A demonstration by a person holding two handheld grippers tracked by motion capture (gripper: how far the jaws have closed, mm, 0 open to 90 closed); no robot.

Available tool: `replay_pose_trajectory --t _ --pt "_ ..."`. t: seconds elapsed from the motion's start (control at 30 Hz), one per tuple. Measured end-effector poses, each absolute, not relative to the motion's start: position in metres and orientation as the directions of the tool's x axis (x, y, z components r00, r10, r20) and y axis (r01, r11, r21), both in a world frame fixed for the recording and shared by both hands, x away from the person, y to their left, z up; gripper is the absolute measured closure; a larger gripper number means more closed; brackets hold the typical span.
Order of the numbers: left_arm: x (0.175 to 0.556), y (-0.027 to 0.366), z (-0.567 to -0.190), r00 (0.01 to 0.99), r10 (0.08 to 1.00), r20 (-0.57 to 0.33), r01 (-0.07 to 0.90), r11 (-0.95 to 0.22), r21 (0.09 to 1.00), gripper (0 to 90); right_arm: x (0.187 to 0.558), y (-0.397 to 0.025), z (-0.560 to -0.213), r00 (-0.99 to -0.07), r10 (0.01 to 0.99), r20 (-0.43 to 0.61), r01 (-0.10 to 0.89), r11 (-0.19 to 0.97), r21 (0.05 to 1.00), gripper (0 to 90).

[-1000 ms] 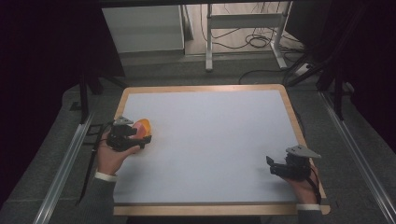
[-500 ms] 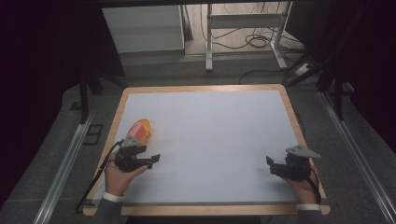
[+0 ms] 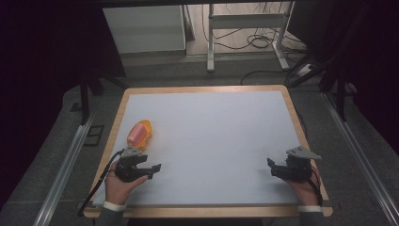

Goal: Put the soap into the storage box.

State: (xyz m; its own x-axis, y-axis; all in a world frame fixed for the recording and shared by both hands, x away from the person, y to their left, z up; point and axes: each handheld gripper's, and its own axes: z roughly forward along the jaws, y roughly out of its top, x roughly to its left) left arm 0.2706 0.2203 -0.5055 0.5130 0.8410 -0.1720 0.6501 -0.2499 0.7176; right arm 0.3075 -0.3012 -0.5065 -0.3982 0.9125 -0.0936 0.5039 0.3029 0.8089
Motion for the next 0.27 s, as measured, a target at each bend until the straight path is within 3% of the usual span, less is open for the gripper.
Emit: replay_pose_trajectory --t 0.27 --pt "0.2706 0.2241 -0.5049 0.501 0.850 -0.165 0.650 -0.243 0.720 28.4 0.3078 -0.2983 -0.5047 -0.410 0.908 -0.089 0.492 0.303 0.816 9.4"
